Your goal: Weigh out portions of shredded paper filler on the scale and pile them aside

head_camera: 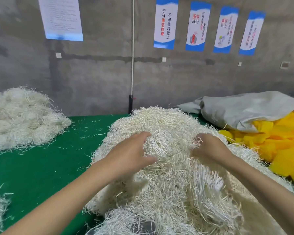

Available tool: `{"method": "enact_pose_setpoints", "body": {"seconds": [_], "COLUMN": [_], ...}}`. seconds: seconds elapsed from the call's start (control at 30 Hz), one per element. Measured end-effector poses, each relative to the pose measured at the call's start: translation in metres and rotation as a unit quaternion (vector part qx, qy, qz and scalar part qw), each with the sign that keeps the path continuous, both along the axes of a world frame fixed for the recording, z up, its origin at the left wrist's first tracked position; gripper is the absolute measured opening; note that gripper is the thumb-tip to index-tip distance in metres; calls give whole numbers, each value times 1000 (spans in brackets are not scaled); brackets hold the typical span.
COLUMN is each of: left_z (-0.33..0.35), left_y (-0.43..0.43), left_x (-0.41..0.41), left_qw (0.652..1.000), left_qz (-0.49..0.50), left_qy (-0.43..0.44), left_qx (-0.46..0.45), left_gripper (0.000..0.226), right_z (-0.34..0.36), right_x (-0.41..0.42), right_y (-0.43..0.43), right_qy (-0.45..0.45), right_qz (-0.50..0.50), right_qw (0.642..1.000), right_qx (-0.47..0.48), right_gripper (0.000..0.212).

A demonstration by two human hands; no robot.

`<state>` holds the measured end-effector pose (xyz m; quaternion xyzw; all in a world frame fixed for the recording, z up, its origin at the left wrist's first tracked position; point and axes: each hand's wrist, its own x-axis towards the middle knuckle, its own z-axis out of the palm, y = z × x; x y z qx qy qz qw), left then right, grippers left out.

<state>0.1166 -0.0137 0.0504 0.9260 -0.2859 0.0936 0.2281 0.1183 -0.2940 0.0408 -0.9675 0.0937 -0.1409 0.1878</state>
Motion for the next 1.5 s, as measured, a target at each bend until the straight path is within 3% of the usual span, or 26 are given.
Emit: {"method": "enact_pose_setpoints", "body": {"seconds": [0.07, 0.13, 0.2, 0.27, 0.3, 0.37, 0.43, 0.47, 0.57, 0.63, 0.7, 0.77, 0.83, 0.93, 1.03, 1.07, 1.13, 1.2, 1.27, 1.33, 1.37, 1.43, 1.5], "left_z": [-4, -10, -12, -9, -5, 8, 29, 42, 69, 69, 58, 50, 52, 64, 85, 90, 93, 84, 63, 34, 18, -10, -22], "left_y": [-27, -48, -61, -67, -69, -66, -60, -56, -45, -43, -44, -50, -57, -66, -66, -67, -70, -73, -74, -71, -70, -65, -54], "left_x": [6, 14, 26, 42, 52, 73, 98, 110, 136, 141, 137, 126, 108, 78, 54, 49, 45, 43, 42, 42, 43, 49, 59], "left_qw": [998, 988, 955, 915, 913, 944, 968, 971, 965, 978, 984, 970, 965, 967, 959, 961, 975, 972, 967, 943, 915, 866, 867], "left_qz": [-23, -27, 14, 49, 58, 85, 140, 166, 203, 177, 146, 127, 58, -51, -115, -116, -73, -14, -3, -9, -10, -13, -16], "left_qy": [-39, -74, -129, -197, -216, -205, -183, -170, -128, -102, -39, 48, 102, 149, 224, 215, 115, -5, -44, -124, -178, -245, -264], "left_qx": [53, 130, 266, 349, 341, 243, 103, 32, -102, -40, 93, 200, 236, 200, 133, 130, 174, 234, 249, 309, 362, 436, 423], "left_gripper": [90, 97, 92, 66, 49, 25, 22, 23, 24, 32, 49, 70, 89, 102, 99, 96, 85, 66, 35, 21, 27, 36, 29], "right_z": [10, 20, 32, 39, 42, 52, 65, 70, 64, 48, 36, 34, 39, 62, 92, 99, 107, 105, 95, 74, 58, 21, -17], "right_x": [2, 6, 9, 13, 14, 18, 21, 21, 21, 20, 21, 20, 18, 8, -12, -22, -42, -54, -52, -33, -20, 4, 20], "right_y": [-5, -8, -11, -16, -20, -34, -52, -60, -69, -73, -79, -78, -76, -58, -25, -12, 15, 40, 58, 71, 74, 73, 68], "right_qy": [-45, -100, -139, -191, -221, -297, -349, -345, -204, -151, -94, -19, 9, 35, 34, 25, -5, -58, -108, -71, -28, 78, 137], "right_qz": [-11, -27, -42, -45, -59, -111, -180, -200, -178, -132, -107, -91, -81, -35, 65, 96, 157, 209, 244, 247, 237, 187, 133], "right_qw": [985, 949, 918, 907, 901, 870, 813, 803, 906, 957, 983, 994, 997, 996, 992, 991, 985, 975, 963, 965, 970, 977, 977], "right_qx": [163, 298, 369, 373, 368, 378, 429, 442, 325, 210, 112, 50, -16, -77, -101, -93, -74, -50, -38, -43, -47, -58, -91], "right_gripper": [16, 17, 19, 19, 18, 12, 22, 29, 25, 27, 26, 32, 45, 83, 105, 109, 110, 94, 63, 25, 21, 24, 31]}}
